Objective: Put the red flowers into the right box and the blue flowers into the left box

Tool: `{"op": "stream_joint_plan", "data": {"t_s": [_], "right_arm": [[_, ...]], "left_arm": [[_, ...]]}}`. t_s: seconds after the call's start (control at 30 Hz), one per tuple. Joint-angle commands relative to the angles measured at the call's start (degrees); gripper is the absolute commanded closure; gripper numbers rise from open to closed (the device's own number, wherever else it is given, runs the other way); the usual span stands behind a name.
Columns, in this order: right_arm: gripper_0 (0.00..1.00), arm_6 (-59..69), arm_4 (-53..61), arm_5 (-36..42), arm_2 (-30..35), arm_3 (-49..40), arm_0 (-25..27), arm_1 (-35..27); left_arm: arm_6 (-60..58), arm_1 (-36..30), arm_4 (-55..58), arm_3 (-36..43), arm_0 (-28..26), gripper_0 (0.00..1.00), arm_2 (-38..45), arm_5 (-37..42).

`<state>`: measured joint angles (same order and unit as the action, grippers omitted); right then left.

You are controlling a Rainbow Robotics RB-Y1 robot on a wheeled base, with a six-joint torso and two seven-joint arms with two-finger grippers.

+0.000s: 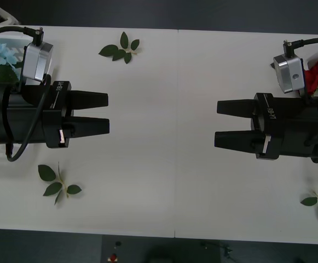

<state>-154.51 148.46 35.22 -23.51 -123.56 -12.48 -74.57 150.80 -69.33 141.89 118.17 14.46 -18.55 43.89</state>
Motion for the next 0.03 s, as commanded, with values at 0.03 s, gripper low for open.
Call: {"op": "stream_joint_plan", "data": {"t_s": [0.03], "right_arm": [[0.00,-0.49,0.16,0.11,1.19,-1.69,0.79,0.22]], "left_arm": [[-0.51,-1.51,0.14,1.10,1.10,0.25,0.27,0.23]]}}
